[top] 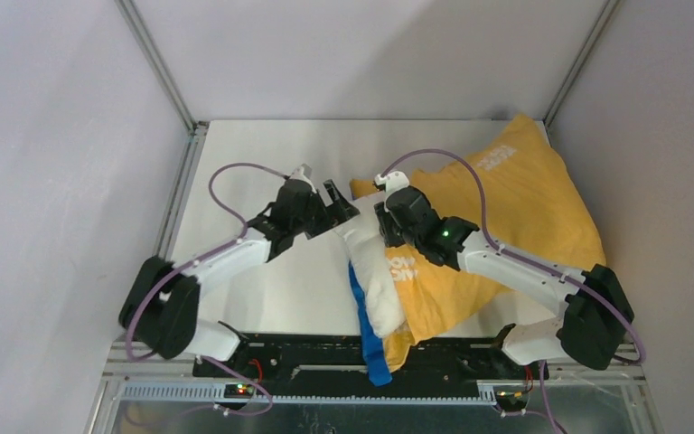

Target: Put the pillow into the pillowcase

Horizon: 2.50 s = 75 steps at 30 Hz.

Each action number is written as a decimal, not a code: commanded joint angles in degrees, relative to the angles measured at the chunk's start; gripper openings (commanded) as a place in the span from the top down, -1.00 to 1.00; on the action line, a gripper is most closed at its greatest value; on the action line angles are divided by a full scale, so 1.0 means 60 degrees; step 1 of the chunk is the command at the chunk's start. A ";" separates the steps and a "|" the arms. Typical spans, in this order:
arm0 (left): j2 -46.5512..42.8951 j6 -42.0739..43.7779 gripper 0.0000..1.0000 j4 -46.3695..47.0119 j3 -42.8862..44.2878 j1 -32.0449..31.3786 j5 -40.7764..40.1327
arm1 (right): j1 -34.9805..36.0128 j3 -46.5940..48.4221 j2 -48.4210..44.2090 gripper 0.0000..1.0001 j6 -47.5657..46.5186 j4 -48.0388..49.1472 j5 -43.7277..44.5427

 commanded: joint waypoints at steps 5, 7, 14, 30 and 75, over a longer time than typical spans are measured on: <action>0.1980 -0.0562 -0.46 0.1940 0.0140 -0.0325 -0.0169 | 0.0230 -0.0106 -0.0673 0.28 -0.0560 -0.1332 -0.0472; 0.2302 -0.0760 0.10 0.2428 -0.0176 -0.0478 -0.0095 | 0.0212 0.0345 -0.0593 0.10 -0.0645 -0.1656 -0.0261; 0.2894 -0.1148 1.00 0.3621 -0.1039 -0.0868 -0.0023 | 0.0164 0.2855 0.0622 -0.35 -0.1313 -0.2362 0.1055; 0.2715 -0.1029 1.00 0.4030 -0.1517 -0.1022 -0.0106 | -0.1505 0.6864 0.5087 -0.43 -0.3085 -0.3666 0.0574; 0.2613 -0.0937 1.00 0.5510 0.0301 -0.0821 0.0106 | -0.1678 1.2206 0.6367 0.88 0.0977 -0.4645 -0.3395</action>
